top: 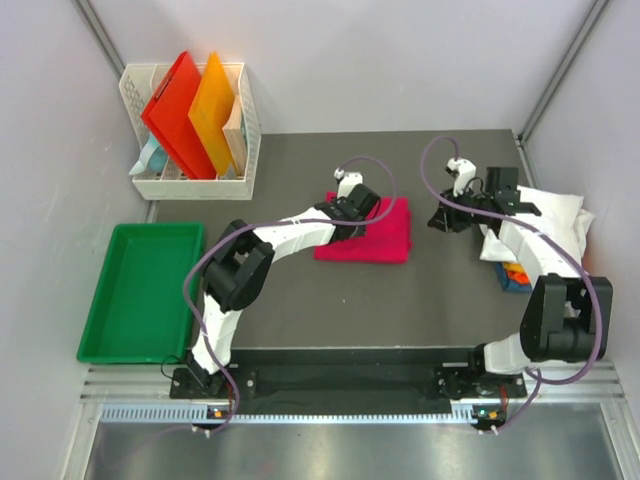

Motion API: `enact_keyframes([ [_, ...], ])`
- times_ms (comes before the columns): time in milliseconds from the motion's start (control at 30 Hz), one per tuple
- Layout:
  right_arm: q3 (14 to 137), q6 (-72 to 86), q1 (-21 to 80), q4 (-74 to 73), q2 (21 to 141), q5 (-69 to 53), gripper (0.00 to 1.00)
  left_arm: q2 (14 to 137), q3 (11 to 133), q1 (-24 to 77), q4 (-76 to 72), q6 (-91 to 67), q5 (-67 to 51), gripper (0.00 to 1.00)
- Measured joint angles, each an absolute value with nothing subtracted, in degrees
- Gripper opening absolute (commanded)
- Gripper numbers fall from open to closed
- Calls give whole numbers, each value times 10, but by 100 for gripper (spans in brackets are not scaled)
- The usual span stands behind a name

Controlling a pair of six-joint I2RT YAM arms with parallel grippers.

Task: Fold and stack the t-shirts
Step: Put the neatly folded tshirt into the corner of the board with the right arm

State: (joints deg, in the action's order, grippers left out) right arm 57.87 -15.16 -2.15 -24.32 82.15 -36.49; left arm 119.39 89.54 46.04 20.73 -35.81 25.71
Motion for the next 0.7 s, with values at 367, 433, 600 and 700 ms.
enact_keyframes([
  [367,582,-102,48,-183,858,-328,98,1196,866,447,196,-364,238,12],
  [433,582,-93,54,-173,872,-312,94,1197,866,446,196,-365,236,12],
  [600,587,-65,68,-158,927,-265,89,1205,866,444,193,-374,233,12],
  [700,592,-49,70,-154,962,-238,88,1206,866,444,192,-376,232,12],
])
